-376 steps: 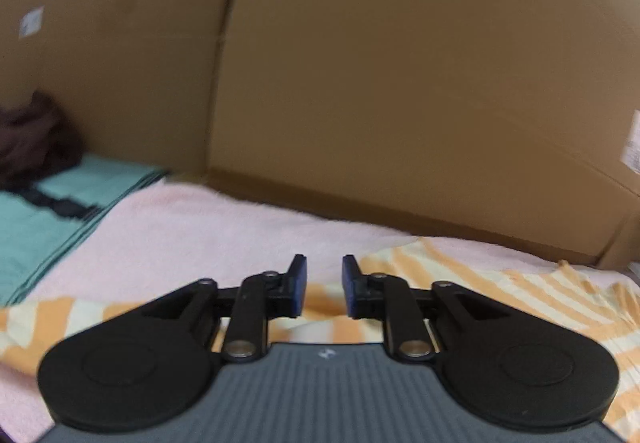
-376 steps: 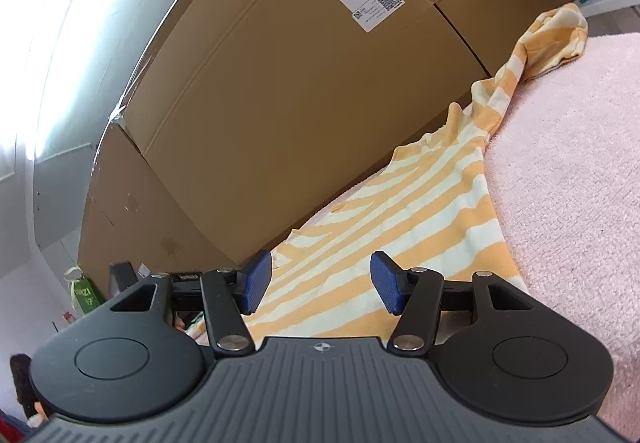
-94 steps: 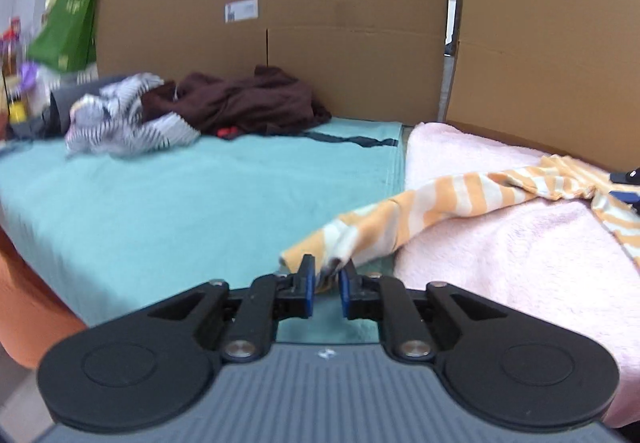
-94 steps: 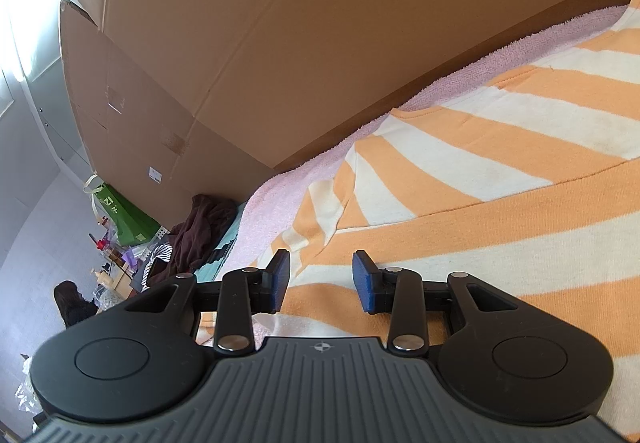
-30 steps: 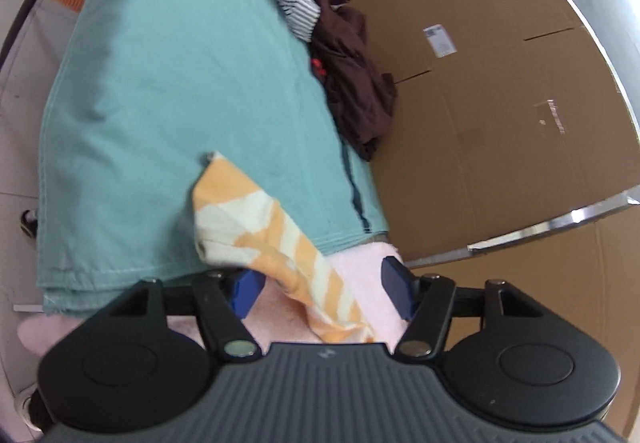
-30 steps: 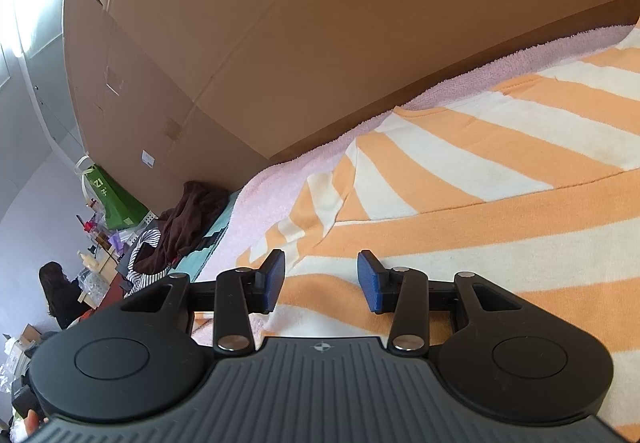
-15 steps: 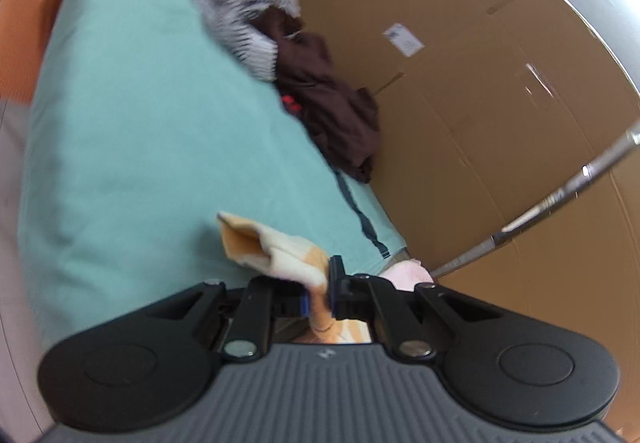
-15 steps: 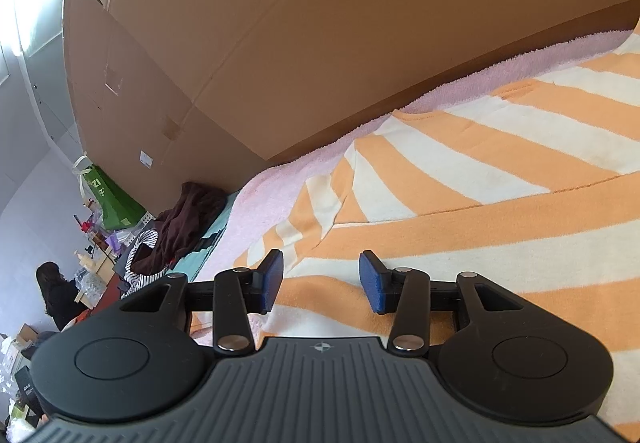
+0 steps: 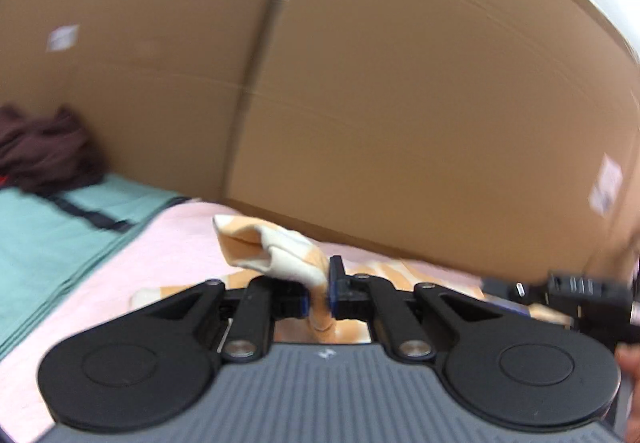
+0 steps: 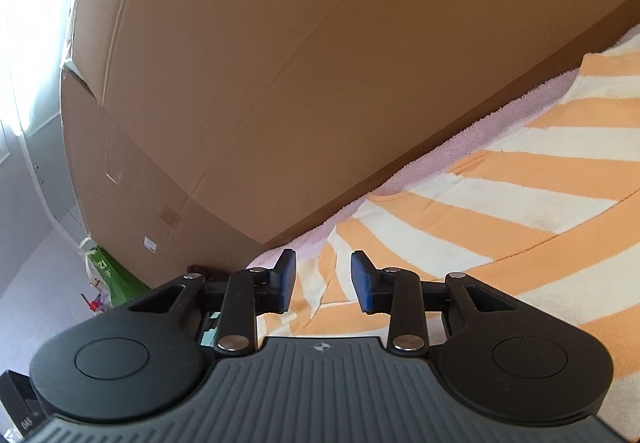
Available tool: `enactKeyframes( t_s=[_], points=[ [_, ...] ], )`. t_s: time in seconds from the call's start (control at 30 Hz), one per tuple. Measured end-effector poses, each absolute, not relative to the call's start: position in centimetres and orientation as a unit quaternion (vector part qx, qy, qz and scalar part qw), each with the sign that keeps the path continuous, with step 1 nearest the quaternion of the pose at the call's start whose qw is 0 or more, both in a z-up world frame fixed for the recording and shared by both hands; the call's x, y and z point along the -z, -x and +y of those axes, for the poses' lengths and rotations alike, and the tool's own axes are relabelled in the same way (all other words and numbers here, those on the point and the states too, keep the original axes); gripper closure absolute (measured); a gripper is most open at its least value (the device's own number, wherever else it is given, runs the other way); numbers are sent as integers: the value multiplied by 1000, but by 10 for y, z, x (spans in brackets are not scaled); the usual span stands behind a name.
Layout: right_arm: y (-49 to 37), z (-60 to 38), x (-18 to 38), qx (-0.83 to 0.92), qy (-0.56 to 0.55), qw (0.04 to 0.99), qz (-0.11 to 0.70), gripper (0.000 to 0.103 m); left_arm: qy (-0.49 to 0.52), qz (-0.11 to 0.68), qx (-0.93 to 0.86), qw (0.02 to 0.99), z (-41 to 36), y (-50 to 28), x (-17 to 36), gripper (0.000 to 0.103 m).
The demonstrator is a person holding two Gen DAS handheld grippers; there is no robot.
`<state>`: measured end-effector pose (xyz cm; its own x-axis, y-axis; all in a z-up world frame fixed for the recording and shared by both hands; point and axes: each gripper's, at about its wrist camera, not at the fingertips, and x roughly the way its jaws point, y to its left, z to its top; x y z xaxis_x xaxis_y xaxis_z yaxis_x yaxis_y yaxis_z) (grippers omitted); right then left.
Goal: Fold clothes
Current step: 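Grasp the sleeve cuff with the left gripper and lift it, then hold the cuff up with the left gripper while the right gripper approaches it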
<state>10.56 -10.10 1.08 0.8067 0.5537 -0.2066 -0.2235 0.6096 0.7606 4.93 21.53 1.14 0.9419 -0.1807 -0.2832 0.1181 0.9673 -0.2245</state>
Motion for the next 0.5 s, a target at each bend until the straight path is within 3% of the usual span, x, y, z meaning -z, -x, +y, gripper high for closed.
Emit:
enactKeyframes(
  t_s=[0.23,0.5],
  points=[
    [-115,-102,-8,-273,-421,832,236,62,-47,208,148,966,124,-73,3,100],
    [-114,-90,-18,-291,-372,848,238,62,-108,269,167,942,98,-85,14,98]
  ],
)
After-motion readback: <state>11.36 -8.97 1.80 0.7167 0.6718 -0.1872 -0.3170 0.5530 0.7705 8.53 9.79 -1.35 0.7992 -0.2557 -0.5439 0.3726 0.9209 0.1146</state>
